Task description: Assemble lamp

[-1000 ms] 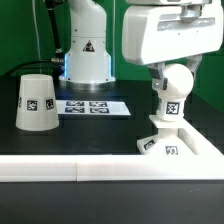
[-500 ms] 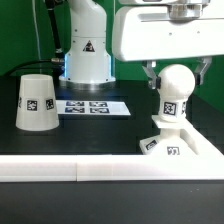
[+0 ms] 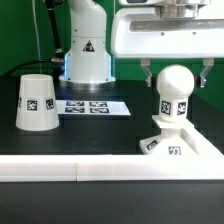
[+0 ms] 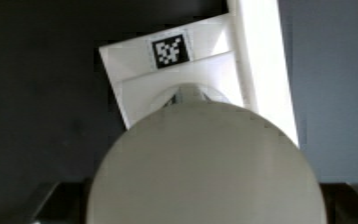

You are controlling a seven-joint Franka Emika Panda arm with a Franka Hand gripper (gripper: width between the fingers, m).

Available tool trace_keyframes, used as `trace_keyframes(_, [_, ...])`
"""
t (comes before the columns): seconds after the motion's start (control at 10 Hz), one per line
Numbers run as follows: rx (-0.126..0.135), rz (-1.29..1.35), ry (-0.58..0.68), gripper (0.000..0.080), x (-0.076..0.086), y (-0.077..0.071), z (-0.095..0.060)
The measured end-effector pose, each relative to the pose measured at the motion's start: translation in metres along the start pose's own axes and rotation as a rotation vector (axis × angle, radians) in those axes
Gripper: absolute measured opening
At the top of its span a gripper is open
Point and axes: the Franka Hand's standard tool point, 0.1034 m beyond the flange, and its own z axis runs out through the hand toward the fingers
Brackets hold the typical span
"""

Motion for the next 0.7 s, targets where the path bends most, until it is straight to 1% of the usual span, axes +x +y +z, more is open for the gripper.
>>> trace_keyframes(0.1, [0.003,0.109,-0.003,0.0579,-0.0001,-0.0002,0.0000])
trace_keyframes(0.3, [0.018,0.366,-0.016,0.0579,-0.0001,-0.0010,0.0003])
trace_keyframes(0.7, [0.029,0.589,-0.027,0.0579,-0.0014,-0.0036,0.0009])
